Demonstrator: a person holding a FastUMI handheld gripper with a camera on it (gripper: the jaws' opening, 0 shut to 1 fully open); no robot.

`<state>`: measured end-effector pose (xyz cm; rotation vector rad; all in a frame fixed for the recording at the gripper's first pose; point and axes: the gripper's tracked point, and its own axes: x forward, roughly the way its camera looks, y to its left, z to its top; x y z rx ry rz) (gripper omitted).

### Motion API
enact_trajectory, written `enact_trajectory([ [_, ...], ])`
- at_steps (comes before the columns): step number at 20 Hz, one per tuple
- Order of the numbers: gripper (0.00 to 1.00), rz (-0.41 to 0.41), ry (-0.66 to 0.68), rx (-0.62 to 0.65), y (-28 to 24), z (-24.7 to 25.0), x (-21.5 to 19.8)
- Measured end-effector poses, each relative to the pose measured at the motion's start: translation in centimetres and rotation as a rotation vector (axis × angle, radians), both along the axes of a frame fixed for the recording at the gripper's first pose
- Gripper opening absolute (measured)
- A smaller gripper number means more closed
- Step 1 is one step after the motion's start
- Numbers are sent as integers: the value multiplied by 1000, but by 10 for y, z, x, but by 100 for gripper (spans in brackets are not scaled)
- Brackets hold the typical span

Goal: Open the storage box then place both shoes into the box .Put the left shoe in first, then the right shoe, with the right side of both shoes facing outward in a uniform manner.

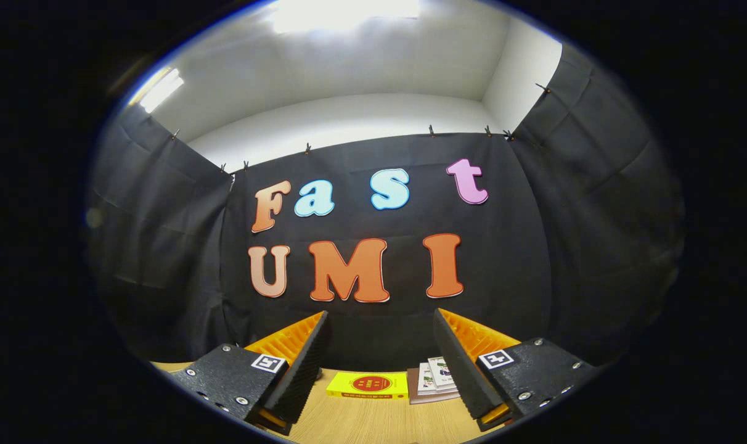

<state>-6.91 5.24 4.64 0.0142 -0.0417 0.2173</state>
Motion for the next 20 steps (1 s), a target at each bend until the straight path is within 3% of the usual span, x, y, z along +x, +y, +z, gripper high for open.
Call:
enact_trajectory([
  [16,98,5,-18,-9,1,0,-1],
  [20,98,40,-70,9,10,12,-5],
])
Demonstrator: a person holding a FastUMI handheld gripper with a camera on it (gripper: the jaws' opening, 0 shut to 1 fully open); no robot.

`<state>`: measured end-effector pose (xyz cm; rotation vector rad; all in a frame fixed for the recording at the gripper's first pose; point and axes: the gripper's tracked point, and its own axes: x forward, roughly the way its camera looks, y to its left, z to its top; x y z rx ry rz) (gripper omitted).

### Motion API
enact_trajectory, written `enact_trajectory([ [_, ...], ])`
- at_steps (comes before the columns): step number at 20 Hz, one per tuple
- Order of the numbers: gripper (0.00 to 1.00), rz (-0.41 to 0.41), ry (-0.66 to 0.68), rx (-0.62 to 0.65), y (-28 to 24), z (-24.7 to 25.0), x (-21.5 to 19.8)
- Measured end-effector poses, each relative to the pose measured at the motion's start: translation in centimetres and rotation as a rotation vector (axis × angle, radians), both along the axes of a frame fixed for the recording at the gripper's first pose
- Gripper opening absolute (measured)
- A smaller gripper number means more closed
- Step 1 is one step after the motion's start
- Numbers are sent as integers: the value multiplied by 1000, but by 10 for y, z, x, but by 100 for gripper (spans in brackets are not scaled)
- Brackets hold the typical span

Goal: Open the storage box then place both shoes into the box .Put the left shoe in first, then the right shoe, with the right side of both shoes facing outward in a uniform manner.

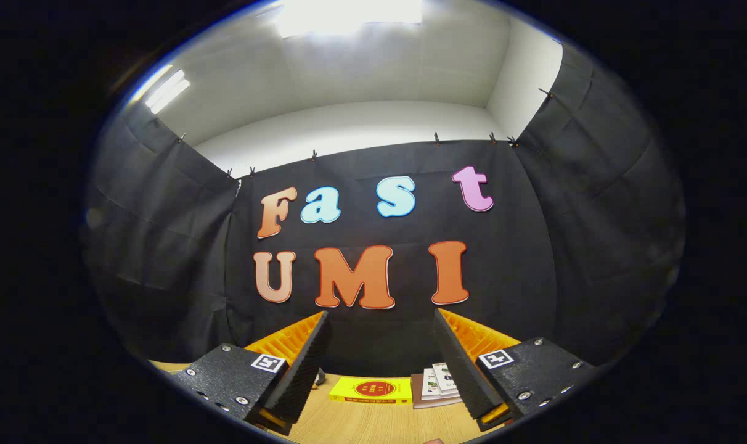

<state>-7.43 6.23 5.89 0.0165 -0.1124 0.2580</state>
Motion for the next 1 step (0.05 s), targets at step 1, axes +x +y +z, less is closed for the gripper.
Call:
enact_trajectory([
  [1,98,10,-17,-4,3,3,-1],
])
